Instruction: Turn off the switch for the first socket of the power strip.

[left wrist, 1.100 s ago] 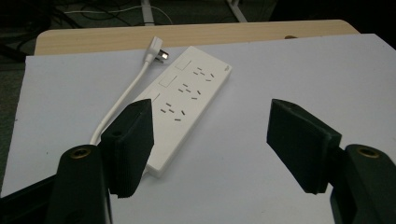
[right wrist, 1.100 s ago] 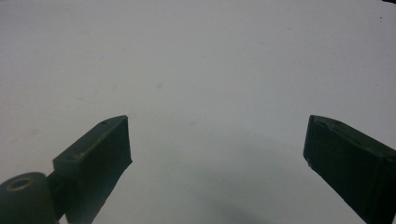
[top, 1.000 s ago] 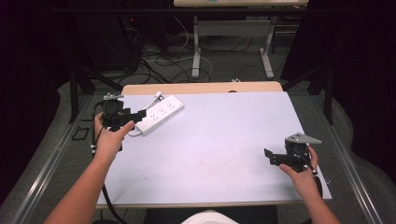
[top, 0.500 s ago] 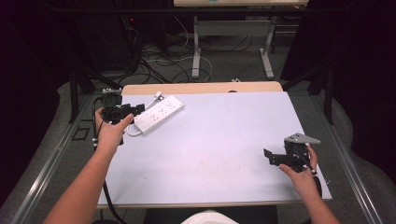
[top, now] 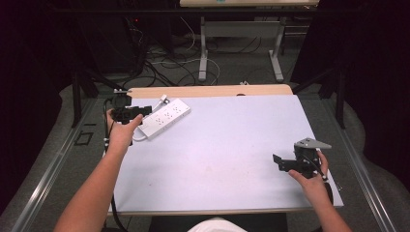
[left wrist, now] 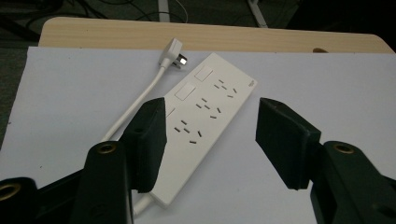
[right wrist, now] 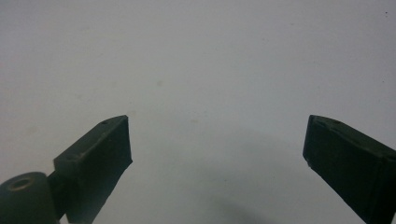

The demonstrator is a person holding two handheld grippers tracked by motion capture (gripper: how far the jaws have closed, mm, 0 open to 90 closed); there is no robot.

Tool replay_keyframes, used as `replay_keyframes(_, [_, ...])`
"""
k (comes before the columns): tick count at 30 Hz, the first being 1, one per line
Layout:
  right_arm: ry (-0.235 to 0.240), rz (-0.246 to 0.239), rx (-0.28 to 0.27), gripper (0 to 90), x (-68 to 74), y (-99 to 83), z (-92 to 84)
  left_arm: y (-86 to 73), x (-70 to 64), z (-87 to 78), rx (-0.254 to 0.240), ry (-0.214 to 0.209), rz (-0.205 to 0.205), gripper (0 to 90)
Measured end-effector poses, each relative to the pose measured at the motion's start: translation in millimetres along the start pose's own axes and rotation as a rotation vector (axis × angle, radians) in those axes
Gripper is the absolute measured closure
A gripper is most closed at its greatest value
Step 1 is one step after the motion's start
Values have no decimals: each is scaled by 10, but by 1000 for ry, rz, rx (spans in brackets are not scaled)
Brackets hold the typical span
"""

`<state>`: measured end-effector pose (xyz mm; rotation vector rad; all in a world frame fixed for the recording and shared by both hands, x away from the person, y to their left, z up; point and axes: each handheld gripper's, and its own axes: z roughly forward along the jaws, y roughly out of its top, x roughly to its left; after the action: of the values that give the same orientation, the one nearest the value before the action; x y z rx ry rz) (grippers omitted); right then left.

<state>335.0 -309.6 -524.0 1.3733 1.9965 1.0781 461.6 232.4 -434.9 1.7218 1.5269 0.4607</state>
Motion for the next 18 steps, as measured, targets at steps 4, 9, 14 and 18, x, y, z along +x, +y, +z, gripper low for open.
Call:
replay_keyframes(4, [0,-2,3,71,-8,-5,7,10,20,78,19,2,-12,451])
replay_keyframes(9, [1,0,2,71,-6,-8,16,10,37,202,30,16,-30,461])
replay_keyframes(14, [5,7,6,71,-4,-9,19,24,73,299,25,14,-52,493])
replay_keyframes(18, [2,5,8,71,-9,-13,23,42,127,353,35,35,-61,538])
